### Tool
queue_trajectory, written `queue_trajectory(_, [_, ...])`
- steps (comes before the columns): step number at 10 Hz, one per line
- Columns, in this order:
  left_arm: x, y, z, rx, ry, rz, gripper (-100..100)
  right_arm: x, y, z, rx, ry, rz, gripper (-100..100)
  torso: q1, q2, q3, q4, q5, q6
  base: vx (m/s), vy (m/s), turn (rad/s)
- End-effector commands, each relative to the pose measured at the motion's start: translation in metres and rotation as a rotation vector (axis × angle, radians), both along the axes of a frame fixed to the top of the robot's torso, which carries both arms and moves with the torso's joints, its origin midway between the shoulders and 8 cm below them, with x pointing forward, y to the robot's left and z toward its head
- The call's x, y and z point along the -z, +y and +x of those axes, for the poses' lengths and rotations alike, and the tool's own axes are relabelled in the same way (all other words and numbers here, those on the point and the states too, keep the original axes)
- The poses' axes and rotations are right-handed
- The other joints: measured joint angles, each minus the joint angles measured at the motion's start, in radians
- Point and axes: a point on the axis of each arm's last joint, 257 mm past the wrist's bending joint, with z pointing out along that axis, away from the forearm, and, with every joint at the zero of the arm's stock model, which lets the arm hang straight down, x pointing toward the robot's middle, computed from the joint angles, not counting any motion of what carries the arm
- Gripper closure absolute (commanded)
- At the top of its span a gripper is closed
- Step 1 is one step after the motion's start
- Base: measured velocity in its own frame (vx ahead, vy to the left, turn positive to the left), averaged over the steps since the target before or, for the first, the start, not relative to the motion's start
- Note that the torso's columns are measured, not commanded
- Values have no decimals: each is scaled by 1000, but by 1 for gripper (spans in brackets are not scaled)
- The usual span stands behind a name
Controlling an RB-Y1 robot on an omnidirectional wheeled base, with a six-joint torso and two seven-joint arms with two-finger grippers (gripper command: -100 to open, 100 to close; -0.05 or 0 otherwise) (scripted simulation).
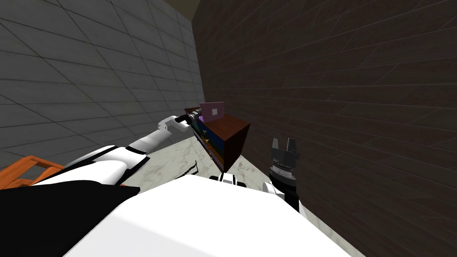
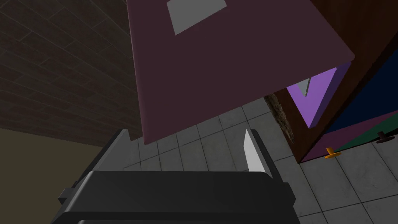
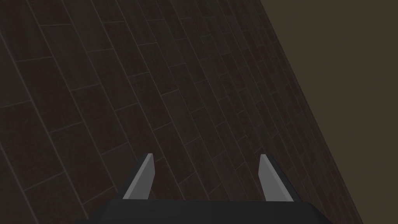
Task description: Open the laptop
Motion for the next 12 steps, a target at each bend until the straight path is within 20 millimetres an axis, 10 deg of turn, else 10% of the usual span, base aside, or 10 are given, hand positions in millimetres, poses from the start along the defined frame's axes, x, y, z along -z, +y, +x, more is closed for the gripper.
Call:
queue_trajectory(1, [-19, 37, 4, -89, 22, 31, -100, 0, 0, 0, 0, 0, 0, 0, 0, -1, -1, 0, 0, 0, 79, -19, -90])
queue_trajectory(10, [-54, 93, -5, -215, 42, 60, -100, 0, 0, 0, 0, 0, 0, 0, 0, -1, 0, 0, 0, 0, 44, -8, -71])
queue_trajectory(11, [-55, 95, -5, -216, 41, 61, 100, 0, 0, 0, 0, 0, 0, 0, 1, -1, -1, 0, 0, 0, 0, 0, 17])
queue_trajectory(12, [-57, 125, -11, -269, 61, 42, 100, 0, 0, 0, 0, 0, 0, 0, 1, 0, 0, 0, 0, 1, -90, 72, -330])
